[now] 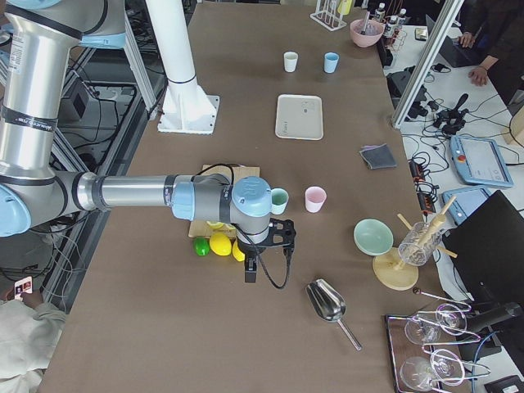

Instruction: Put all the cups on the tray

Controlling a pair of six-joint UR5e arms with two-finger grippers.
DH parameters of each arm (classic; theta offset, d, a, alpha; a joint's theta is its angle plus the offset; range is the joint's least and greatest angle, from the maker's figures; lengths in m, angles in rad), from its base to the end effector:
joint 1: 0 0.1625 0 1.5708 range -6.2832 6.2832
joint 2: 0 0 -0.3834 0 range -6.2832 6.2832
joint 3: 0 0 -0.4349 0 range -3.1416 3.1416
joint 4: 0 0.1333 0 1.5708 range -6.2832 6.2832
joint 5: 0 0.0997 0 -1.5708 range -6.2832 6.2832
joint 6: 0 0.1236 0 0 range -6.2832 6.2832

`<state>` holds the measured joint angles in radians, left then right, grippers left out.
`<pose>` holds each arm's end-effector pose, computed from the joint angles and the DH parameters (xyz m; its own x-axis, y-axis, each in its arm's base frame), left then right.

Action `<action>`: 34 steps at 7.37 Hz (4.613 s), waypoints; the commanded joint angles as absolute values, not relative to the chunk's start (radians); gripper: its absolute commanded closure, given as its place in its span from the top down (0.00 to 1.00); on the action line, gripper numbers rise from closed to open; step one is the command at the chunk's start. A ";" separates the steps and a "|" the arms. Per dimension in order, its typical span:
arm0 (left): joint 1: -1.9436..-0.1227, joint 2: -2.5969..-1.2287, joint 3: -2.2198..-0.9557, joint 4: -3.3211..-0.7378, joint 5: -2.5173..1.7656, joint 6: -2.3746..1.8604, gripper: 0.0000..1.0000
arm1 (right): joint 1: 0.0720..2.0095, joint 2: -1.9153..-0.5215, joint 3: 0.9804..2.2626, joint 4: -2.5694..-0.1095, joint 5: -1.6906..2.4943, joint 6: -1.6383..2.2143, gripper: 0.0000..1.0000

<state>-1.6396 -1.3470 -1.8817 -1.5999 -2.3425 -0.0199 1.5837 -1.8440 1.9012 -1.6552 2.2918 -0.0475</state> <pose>-0.0784 -0.4531 0.5749 0.7191 0.0117 -0.6948 0.0826 0.9913 0.1021 0.0572 -0.4272 0.6023 0.7506 -0.0198 0.6604 0.0228 0.9997 0.0042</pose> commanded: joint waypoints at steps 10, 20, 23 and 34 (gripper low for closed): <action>-1.680 -1.497 -1.847 -1.873 -2.332 0.021 0.99 | 1.604 -1.821 1.905 -1.275 2.324 -0.028 1.00; -1.166 -1.994 -1.401 -2.063 -2.233 -0.453 1.00 | 1.378 -1.566 1.873 -1.304 2.289 0.445 1.00; -1.129 -2.083 -1.274 -2.063 -2.160 -0.478 0.98 | 1.376 -1.566 1.871 -1.302 2.284 0.445 1.00; -1.026 -2.132 -1.263 -2.172 -2.086 -0.622 0.00 | 1.374 -1.568 1.862 -1.295 2.275 0.443 1.00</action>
<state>-1.0267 -2.1190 -1.2126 -2.1881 -2.0829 -0.5658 1.3744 -1.5678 1.8622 -1.2953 2.2743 0.4433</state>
